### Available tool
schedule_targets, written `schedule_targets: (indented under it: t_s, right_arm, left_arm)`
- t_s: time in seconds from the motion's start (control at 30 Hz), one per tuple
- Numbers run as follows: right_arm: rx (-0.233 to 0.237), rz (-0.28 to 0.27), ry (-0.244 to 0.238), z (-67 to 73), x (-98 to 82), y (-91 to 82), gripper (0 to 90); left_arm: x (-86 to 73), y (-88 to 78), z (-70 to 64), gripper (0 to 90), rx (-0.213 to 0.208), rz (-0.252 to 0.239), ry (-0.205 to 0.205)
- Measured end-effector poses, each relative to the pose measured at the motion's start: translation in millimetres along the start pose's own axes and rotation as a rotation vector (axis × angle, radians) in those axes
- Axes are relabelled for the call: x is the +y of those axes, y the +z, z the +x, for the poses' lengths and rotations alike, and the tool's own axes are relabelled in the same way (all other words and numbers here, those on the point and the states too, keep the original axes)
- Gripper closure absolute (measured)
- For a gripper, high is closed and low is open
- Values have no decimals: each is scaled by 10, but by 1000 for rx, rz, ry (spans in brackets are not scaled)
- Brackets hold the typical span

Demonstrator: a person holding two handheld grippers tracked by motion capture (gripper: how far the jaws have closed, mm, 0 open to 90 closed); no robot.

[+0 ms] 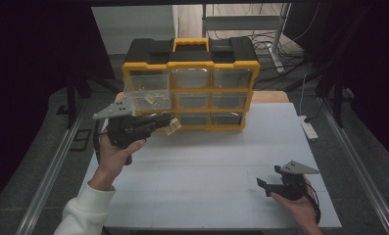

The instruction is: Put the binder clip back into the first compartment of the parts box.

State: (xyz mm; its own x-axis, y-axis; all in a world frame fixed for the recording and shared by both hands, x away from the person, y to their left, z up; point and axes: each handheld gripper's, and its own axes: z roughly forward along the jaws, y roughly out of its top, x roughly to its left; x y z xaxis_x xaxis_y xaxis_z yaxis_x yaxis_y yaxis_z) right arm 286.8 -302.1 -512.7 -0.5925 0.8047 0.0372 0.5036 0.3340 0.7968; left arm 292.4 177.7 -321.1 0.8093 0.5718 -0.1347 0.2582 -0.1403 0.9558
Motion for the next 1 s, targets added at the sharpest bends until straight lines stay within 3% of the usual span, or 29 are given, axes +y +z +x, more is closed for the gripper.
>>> schedule_targets:
  t_s: [0.5,0.7,1.0]
  right_arm:
    - [-2,-1,0,-10,-4,4,136]
    - [-6,-1,1,-10,-5,0,137]
    - [1,1,4,-12,-8,5,137]
  left_arm:
    - [477,-174,197,894,128,-64,13]
    - [560,-135,400,894,205,-68,-22]
    - [618,-42,670,894,279,-44,-64]
